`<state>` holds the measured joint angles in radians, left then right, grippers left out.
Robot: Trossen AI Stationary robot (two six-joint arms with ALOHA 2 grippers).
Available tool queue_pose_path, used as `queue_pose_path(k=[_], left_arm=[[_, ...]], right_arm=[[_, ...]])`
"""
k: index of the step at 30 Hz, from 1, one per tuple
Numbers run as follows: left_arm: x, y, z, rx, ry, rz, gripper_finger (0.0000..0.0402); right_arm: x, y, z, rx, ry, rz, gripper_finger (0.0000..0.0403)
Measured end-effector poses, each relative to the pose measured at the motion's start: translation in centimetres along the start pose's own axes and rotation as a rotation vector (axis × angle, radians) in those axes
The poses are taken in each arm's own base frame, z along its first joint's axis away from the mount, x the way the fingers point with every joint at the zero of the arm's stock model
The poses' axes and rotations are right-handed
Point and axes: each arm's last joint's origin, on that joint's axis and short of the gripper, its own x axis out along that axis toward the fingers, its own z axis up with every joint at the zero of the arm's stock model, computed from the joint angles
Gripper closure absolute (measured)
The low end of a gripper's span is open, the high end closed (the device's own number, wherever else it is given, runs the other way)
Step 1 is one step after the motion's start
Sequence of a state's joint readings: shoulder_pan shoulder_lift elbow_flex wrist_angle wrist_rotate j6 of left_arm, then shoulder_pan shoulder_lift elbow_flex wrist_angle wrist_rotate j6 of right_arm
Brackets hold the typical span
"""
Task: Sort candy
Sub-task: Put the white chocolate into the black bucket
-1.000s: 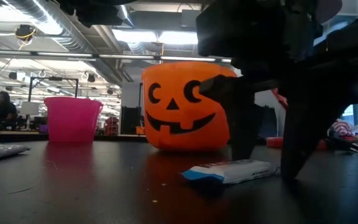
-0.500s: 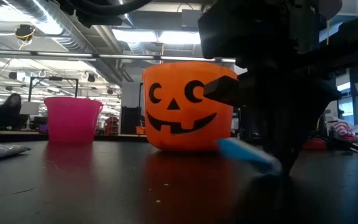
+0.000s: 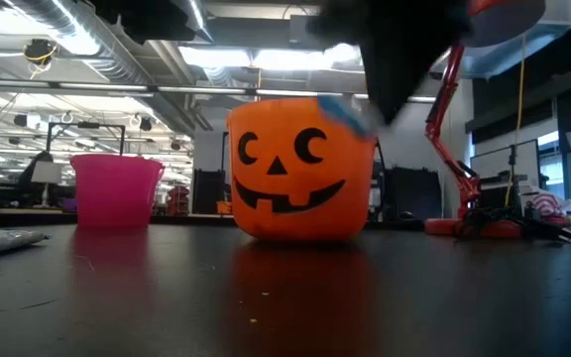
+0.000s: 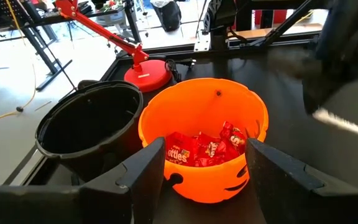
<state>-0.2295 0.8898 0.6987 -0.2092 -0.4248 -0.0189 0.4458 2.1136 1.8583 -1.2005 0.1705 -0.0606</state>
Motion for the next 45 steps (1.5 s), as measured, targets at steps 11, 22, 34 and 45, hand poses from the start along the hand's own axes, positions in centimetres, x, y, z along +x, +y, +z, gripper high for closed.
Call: queue_pose_path(k=[11, 22, 34, 45], left_arm=[[-0.1, -0.4, 0.0, 0.010, 0.000, -0.020, 0.0189], [-0.6, -1.4, -0.2, 0.034, 0.009, -0.073, 0.0189], [-1.2, -2.2, -1.5, 0.049, 0.116, -0.088, 0.0189], [-1.4, -2.6, -1.5, 0.046, 0.108, -0.105, 0.0189]], right_arm=[[-11.5, -4.3, -1.1, 0.067, -0.152, -0.474, 0.0403], [-14.2, -14.4, -5.9, 0.445, -0.191, -0.642, 0.0403], [-7.2, -24.0, -11.0, 0.668, -0.149, -0.526, 0.0403], [-3.7, -25.4, -13.7, 0.799, -0.089, -0.468, 0.0378]])
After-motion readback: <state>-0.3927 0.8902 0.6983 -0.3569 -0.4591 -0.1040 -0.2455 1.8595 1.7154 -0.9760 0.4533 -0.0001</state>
